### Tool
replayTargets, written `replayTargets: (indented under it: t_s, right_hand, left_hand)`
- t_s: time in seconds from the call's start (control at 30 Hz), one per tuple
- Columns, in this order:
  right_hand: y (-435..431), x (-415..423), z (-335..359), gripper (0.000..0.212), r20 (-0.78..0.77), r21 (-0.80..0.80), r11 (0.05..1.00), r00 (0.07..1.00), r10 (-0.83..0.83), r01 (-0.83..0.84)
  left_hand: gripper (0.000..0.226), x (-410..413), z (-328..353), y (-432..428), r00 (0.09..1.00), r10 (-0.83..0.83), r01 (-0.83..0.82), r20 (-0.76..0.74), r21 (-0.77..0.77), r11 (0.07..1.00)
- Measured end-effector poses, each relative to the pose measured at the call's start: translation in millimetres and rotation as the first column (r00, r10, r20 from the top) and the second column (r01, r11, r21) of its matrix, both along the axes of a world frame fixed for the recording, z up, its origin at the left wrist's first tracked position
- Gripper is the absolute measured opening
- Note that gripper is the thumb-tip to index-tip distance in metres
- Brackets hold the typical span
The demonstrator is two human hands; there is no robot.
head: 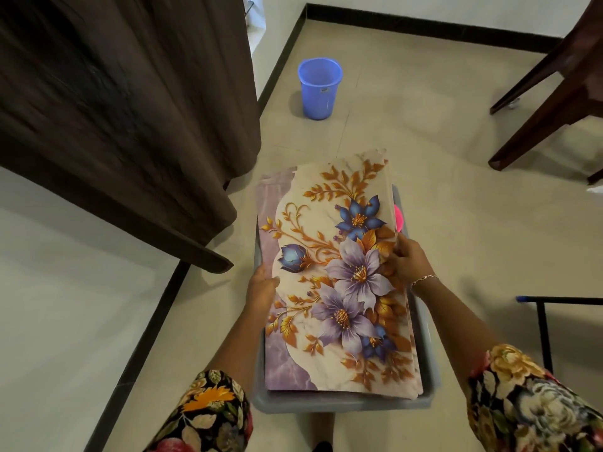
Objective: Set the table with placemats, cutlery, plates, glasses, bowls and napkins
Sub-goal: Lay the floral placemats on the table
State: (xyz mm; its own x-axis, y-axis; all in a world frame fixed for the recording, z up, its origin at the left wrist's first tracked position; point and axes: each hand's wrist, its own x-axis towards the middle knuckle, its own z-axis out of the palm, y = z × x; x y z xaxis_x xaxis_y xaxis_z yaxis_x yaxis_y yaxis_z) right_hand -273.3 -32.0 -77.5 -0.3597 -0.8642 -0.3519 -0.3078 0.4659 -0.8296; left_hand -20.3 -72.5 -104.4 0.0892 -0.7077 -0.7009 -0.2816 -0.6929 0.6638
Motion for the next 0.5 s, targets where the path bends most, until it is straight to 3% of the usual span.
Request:
replayTargets:
  t_s: [0.13,0.27,0.37,0.5]
  right_hand:
    - [7,-2,27,0.025,0.077,-0.089,0.995,0.997,-0.028,0.035]
    - [26,-12,68,0.033,0.174,-0.189,0.973,0.98,-0.098,0.131]
    - [43,-23,97,0.038,0.225,-0.278,0.932,0.959,-0.171,0.232]
    - [70,-28,135,0.045,0.302,-0.378,0.841,0.91,-0.283,0.387]
  left_hand:
    - [0.034,5,27,23,0.997,0.073,-0.074,-0.024,-0.033,0.997]
    - [0.061,14,54,50,0.988,0.146,-0.149,-0.044,-0.075,0.986]
    - [0.068,18,81,76,0.967,0.233,-0.243,-0.103,-0.094,0.965]
    - [0.076,17,110,119,0.926,0.343,-0.347,-0.157,-0.001,0.938]
